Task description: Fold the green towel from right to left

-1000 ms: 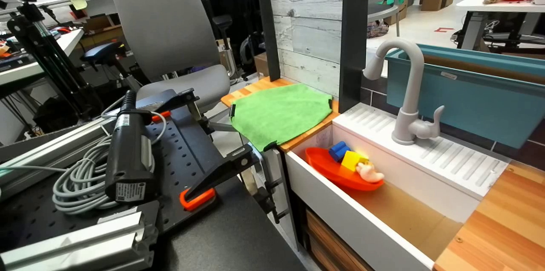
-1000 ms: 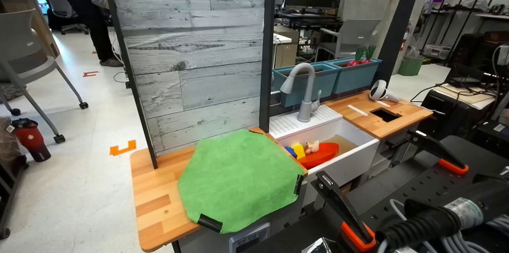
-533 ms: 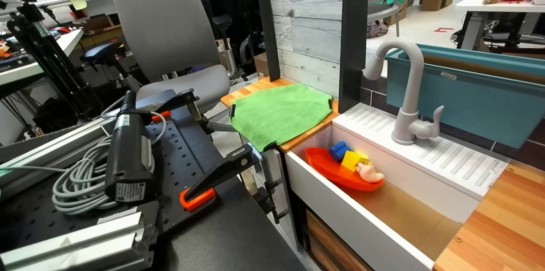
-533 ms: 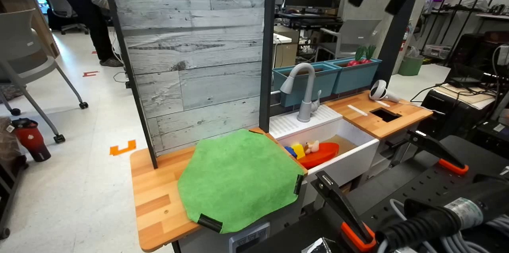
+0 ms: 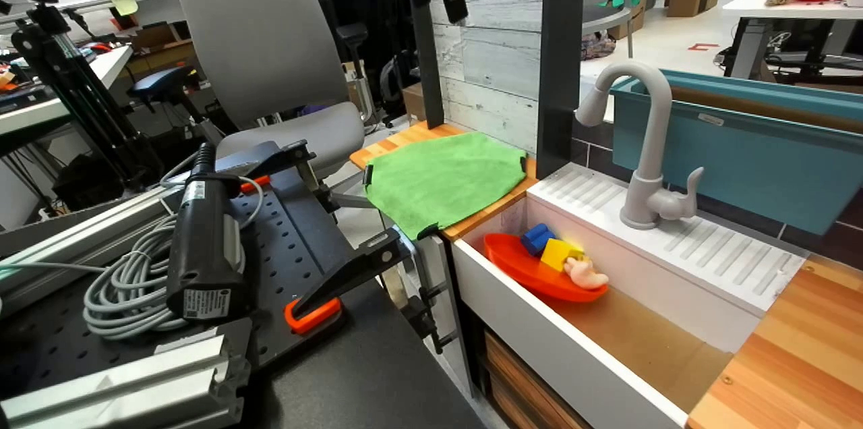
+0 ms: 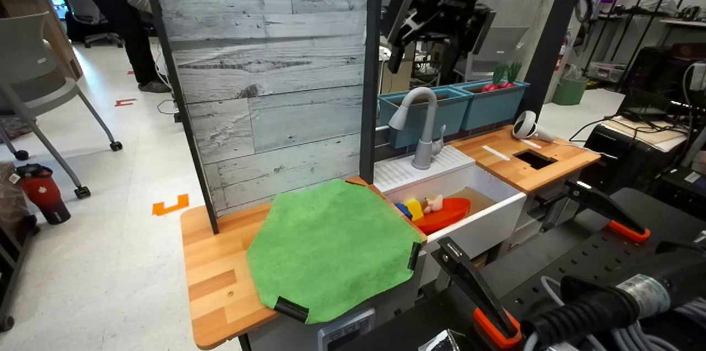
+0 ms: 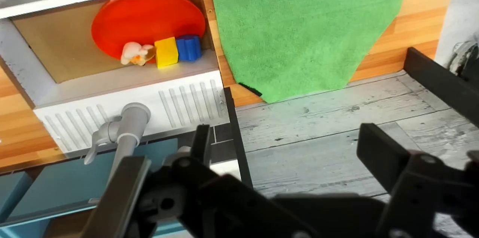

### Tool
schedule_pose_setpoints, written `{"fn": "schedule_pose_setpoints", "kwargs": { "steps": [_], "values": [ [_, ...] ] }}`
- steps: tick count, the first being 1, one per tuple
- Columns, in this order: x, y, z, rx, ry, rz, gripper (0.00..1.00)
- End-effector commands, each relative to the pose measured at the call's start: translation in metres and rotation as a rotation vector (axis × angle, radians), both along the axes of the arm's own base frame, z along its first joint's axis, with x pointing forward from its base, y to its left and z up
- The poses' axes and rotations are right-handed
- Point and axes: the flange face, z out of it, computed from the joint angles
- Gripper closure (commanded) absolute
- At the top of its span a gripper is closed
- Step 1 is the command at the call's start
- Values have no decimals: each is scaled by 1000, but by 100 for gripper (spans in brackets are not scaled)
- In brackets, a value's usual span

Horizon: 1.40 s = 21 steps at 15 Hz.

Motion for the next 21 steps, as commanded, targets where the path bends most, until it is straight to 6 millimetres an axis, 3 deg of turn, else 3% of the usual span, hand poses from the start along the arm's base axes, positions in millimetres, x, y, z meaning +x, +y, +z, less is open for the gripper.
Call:
{"fn": "schedule_pose_setpoints", "kwargs": {
  "steps": [1, 7, 13, 21],
  "values": [
    [9, 0, -8, -1, 11, -8, 0],
    [20, -1, -23, -19, -11, -28, 0],
    [46, 1, -87, -96, 80, -28, 0],
    [96, 26, -171, -118, 155, -51, 0]
  ]
}}
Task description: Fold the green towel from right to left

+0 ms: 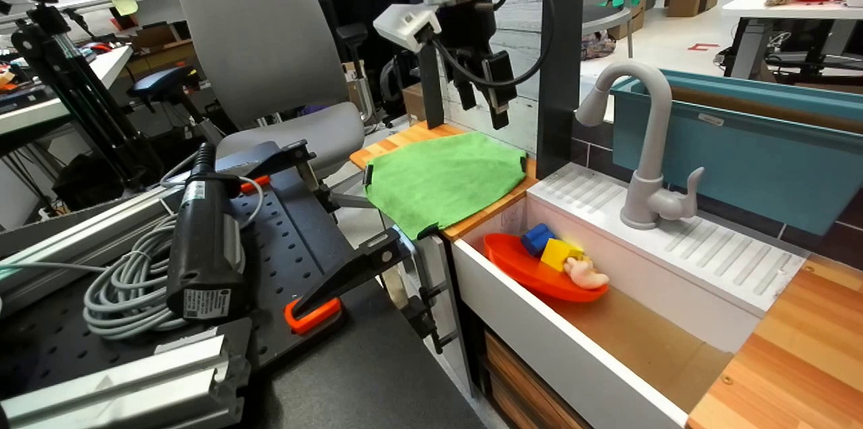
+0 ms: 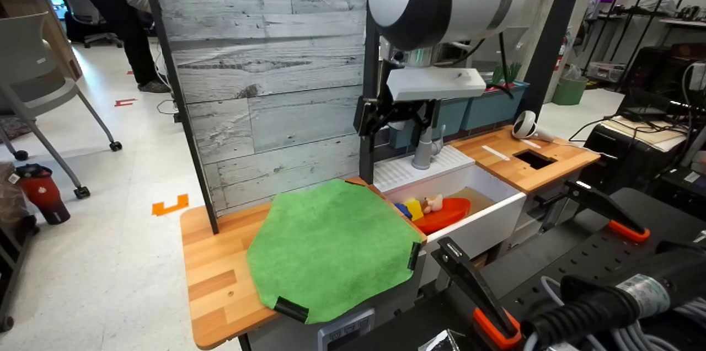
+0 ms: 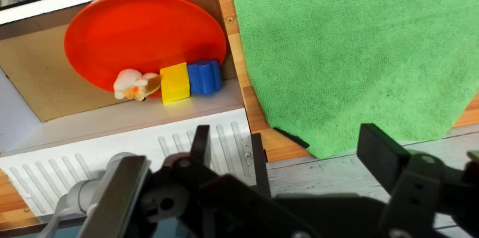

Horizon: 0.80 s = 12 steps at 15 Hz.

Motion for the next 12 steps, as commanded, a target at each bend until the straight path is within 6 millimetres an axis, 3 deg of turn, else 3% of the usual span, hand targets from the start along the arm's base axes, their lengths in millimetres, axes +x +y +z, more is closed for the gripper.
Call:
{"fn": "schedule_pose_setpoints", "kwargs": {
  "steps": [1, 12],
  "values": [
    [28, 11, -31, -10, 22, -7, 0],
    [68, 17, -102, -37, 100, -34, 0]
  ]
}}
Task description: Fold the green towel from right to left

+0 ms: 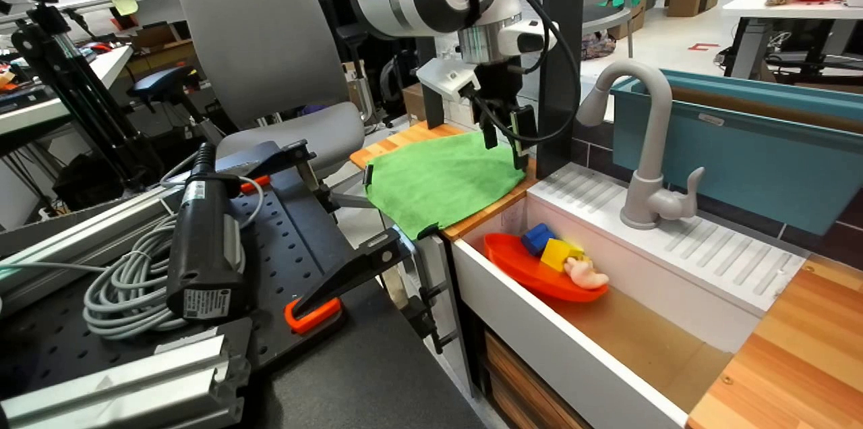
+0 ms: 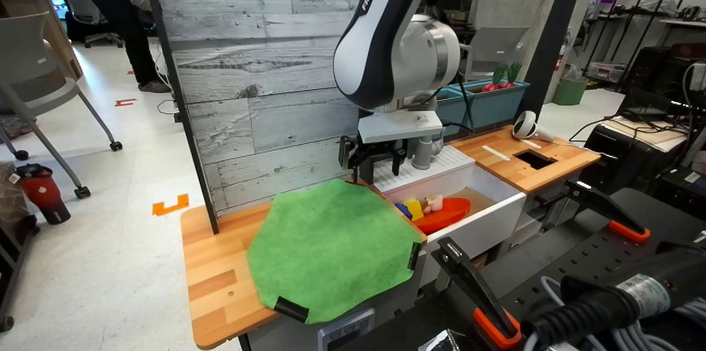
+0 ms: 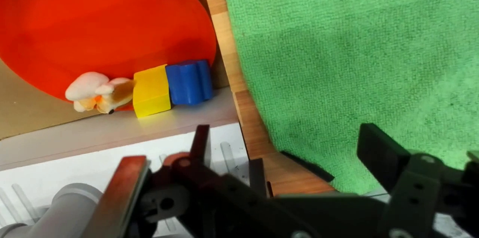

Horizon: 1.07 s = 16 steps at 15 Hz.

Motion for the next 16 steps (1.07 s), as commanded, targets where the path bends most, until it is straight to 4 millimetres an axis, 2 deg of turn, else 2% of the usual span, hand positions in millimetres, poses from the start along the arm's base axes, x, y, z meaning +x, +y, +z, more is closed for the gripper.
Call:
{"fn": "schedule_pose_setpoints", "kwargs": {
  "steps": [1, 10, 11, 12, 14, 16],
  "values": [
    [17, 9, -20, -6, 26, -15, 0],
    [19, 5, -54, -14, 82, -52, 0],
    [18, 7, -57, -16, 78, -48, 4],
    [18, 8, -59, -17, 77, -45, 26],
    [17, 10, -64, -25, 77, -37, 31],
    [17, 10, -65, -26, 78, -38, 47]
  ]
}}
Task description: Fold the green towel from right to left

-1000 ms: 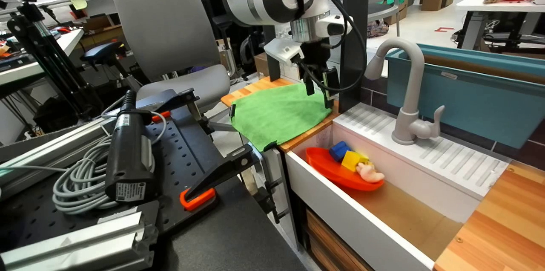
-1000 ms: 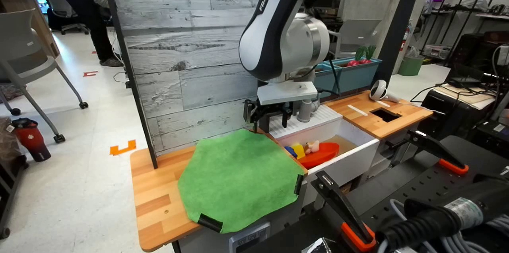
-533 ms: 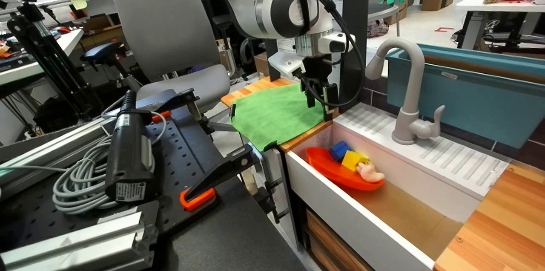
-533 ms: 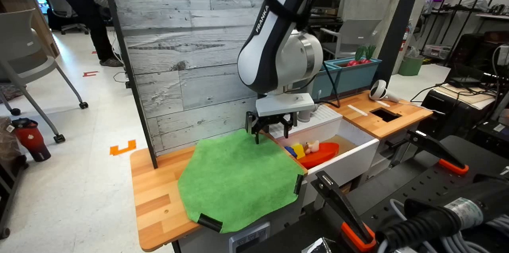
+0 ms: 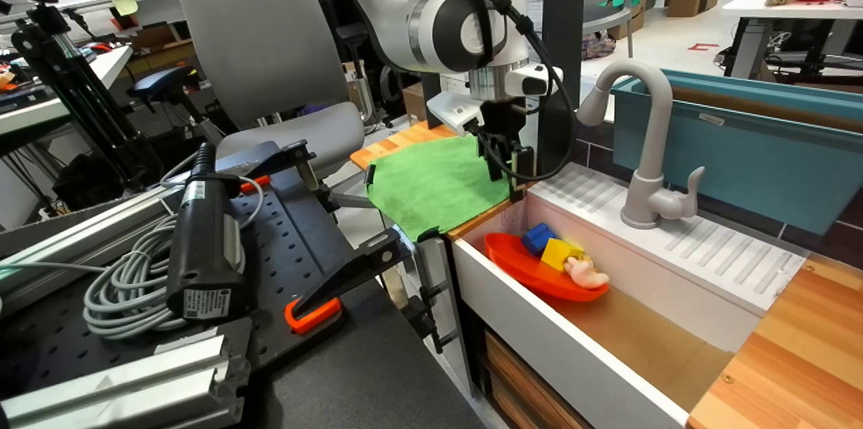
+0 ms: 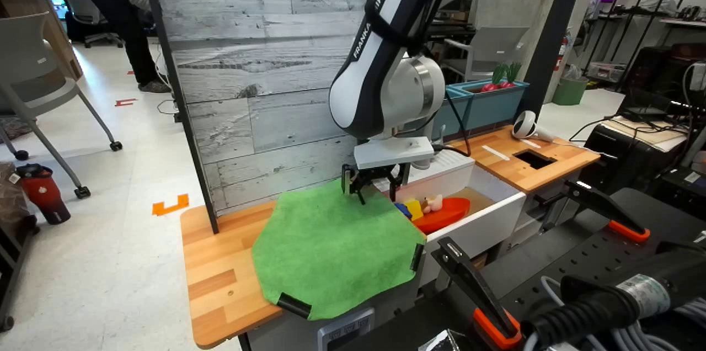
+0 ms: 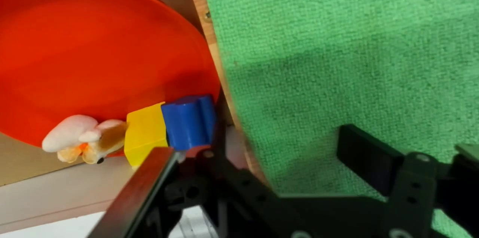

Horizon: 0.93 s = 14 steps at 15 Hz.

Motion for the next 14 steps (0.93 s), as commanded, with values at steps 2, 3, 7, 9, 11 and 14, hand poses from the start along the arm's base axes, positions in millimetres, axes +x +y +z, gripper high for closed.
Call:
{"fn": "schedule_pose_setpoints", "kwargs": {
  "steps": [2, 3, 7, 9, 11, 14],
  "values": [
    [11, 11, -8, -10, -5, 21, 62],
    [10, 10, -7, -14, -6, 20, 68],
    [9, 5, -3, -25, -1, 25, 96],
    [5, 4, 4, -31, -10, 32, 100],
    [1, 8, 11, -36, -19, 46, 98],
    [-9, 19, 22, -58, -42, 84, 98]
  ]
}}
